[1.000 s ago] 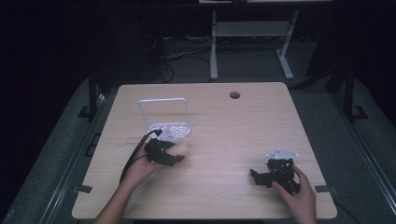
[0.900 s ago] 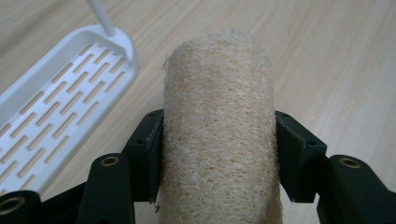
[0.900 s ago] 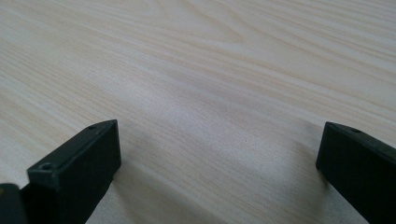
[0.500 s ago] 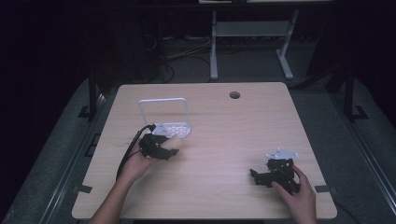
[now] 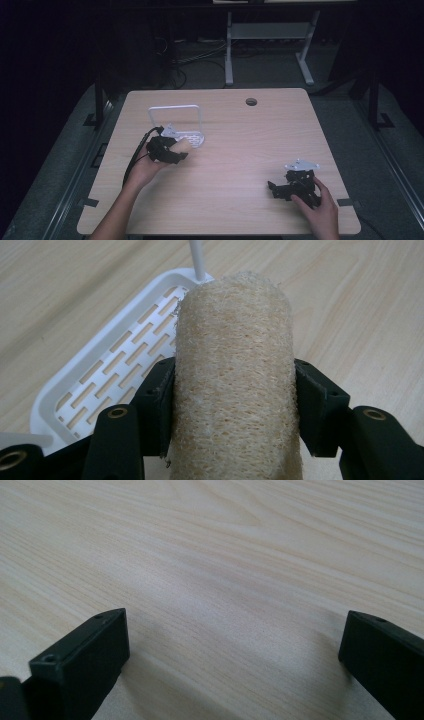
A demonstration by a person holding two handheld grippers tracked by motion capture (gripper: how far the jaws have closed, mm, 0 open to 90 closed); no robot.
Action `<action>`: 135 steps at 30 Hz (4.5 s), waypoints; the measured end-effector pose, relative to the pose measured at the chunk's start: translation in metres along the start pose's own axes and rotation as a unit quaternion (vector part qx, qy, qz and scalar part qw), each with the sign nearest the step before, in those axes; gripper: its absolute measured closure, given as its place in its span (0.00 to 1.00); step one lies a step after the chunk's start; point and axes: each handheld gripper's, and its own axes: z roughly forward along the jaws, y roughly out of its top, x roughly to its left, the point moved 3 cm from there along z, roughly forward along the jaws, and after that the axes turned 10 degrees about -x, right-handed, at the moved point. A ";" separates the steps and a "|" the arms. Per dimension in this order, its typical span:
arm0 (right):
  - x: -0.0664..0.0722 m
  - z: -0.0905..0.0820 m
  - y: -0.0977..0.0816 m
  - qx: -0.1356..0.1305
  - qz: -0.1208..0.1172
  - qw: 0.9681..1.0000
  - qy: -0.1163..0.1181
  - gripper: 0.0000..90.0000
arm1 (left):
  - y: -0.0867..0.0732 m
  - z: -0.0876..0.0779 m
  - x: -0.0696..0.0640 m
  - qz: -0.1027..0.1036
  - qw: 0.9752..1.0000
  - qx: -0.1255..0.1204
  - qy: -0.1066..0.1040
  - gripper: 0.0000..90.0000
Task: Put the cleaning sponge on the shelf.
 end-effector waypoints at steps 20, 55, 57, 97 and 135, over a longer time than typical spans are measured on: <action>0.000 0.000 0.000 0.000 0.000 1.000 0.000 0.00 | 0.010 0.024 0.023 -0.014 1.000 0.003 0.017 0.46; 0.000 0.000 0.000 0.000 0.000 1.000 0.000 0.00 | 0.004 0.060 0.037 -0.020 0.999 0.017 0.031 0.45; 0.000 0.000 0.000 0.000 0.000 1.000 0.000 0.00 | 0.003 0.061 0.037 -0.020 0.999 0.016 0.032 0.45; 0.000 0.000 0.000 0.000 0.000 1.000 0.000 0.00 | 0.015 -0.004 0.007 -0.044 0.999 -0.030 0.001 0.73; 0.000 0.000 0.000 0.000 0.000 1.000 0.000 0.00 | -0.026 0.027 0.004 -0.060 0.998 0.010 0.002 0.98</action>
